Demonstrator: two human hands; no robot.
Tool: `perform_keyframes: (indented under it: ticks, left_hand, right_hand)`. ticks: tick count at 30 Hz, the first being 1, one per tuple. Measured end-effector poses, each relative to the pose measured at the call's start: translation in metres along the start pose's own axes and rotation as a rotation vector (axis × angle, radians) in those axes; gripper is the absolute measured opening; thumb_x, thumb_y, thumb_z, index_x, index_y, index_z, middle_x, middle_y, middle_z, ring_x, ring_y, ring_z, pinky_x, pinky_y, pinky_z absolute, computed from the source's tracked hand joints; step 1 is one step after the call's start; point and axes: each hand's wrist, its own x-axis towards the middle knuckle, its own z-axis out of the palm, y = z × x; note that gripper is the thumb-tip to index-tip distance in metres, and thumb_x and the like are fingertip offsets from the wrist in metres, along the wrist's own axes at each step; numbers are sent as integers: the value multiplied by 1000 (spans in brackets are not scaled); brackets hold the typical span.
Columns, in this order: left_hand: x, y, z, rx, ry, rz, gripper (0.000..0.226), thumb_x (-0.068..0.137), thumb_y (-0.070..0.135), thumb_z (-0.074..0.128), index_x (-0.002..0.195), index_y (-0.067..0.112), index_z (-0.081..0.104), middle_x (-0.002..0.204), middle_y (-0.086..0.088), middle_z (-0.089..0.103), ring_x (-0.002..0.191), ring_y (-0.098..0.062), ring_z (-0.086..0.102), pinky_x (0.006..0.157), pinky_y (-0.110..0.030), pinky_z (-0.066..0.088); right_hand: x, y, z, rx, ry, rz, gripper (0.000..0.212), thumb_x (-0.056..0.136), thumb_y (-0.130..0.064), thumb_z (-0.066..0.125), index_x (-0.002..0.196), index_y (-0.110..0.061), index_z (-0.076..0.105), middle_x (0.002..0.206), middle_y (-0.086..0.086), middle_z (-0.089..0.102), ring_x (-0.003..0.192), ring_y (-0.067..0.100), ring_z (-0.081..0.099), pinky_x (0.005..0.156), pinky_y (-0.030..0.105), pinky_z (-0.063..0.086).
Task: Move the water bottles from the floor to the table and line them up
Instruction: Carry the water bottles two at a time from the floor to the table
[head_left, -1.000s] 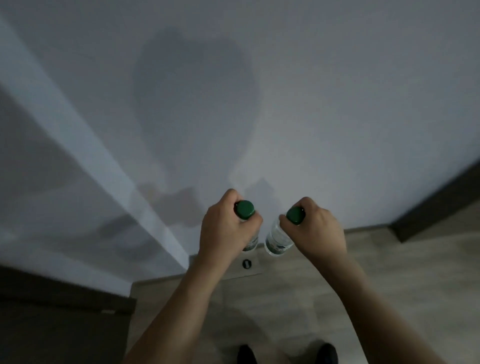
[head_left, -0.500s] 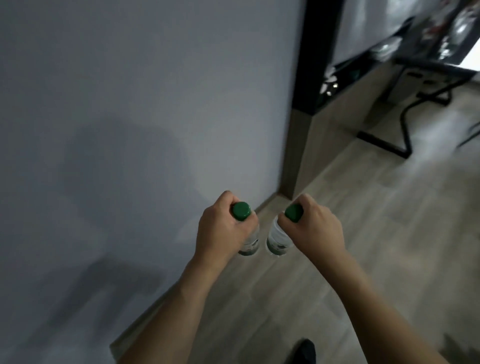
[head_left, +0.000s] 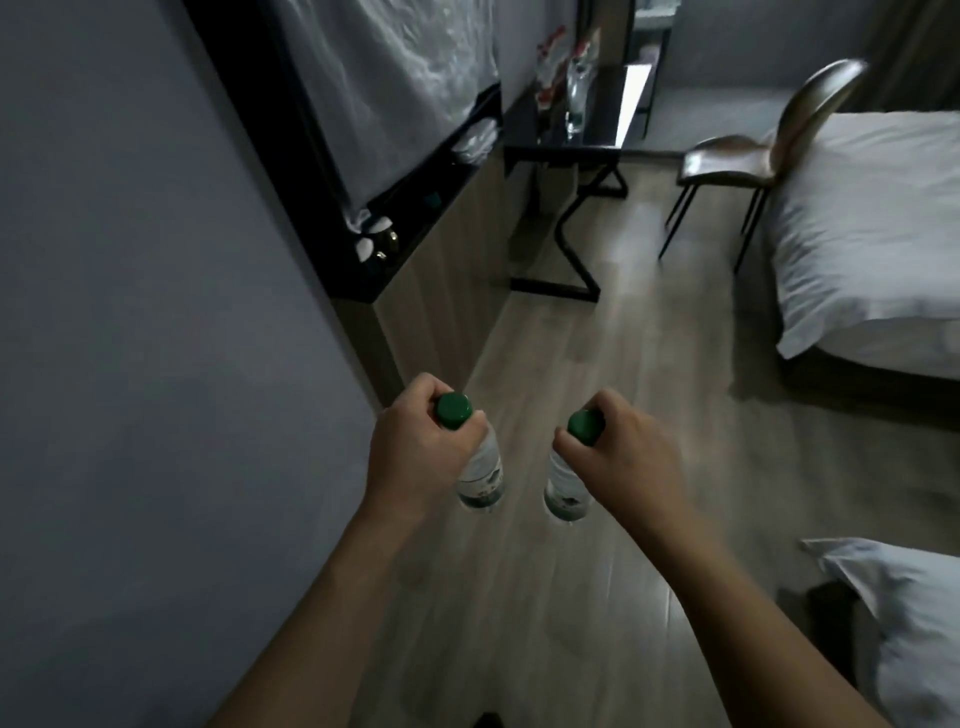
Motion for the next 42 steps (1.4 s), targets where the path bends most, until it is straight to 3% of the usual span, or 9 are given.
perform_keyframes:
  ticks: [7, 11, 15, 20, 31, 37, 42]
  left_hand:
    - [80, 43, 92, -53, -106, 56, 26, 73, 26, 78, 73, 16, 55, 60, 4, 58, 60, -16, 57, 57, -33, 48]
    - [141, 56, 159, -119, -140, 78, 27, 72, 20, 80, 72, 12, 54, 56, 8, 52, 54, -11, 47, 55, -34, 45]
    - [212, 71, 220, -136, -175, 82, 28, 68, 28, 77, 68, 18, 51, 57, 12, 54, 52, -5, 47, 53, -28, 43]
    - [297, 107, 281, -144, -168, 119, 29, 61, 44, 69, 69, 24, 50, 59, 16, 56, 51, -4, 48, 49, -25, 42]
    - [432, 173, 419, -154, -180, 175, 27, 64, 37, 72, 68, 22, 51, 55, 15, 53, 49, -4, 43, 47, -23, 37]
    - [495, 218, 496, -132, -196, 166, 26, 65, 37, 72, 69, 23, 51, 56, 12, 54, 47, -3, 43, 43, -12, 33]
    - [543, 258, 551, -116, -196, 168, 24, 68, 33, 72, 70, 22, 51, 59, 8, 54, 50, -4, 44, 49, -25, 40]
  right_hand:
    - [85, 75, -18, 19, 72, 127, 28, 74, -49, 60, 74, -25, 47, 59, -7, 52, 54, 10, 51, 47, 28, 39]
    - [158, 116, -20, 24, 105, 146, 28, 71, -47, 60, 70, -24, 44, 56, -7, 50, 52, 12, 49, 46, 26, 30]
    - [236, 150, -29, -34, 125, 198, 30, 70, -50, 61, 72, -24, 45, 58, -9, 52, 55, 12, 50, 46, 25, 33]
    - [328, 181, -52, -44, 159, 213, 31, 71, -52, 61, 76, -24, 46, 67, -5, 58, 64, 24, 55, 56, 33, 44]
    - [500, 279, -80, 13, 207, 239, 31, 69, -51, 59, 73, -24, 46, 67, -4, 59, 66, 25, 56, 55, 31, 41]
    - [593, 339, -102, 38, 171, 216, 31, 69, -53, 58, 70, -26, 42, 65, -7, 58, 65, 23, 57, 56, 32, 42]
    - [667, 379, -125, 34, 197, 196, 31, 71, -50, 59, 72, -24, 44, 65, -6, 57, 66, 23, 56, 55, 31, 38]
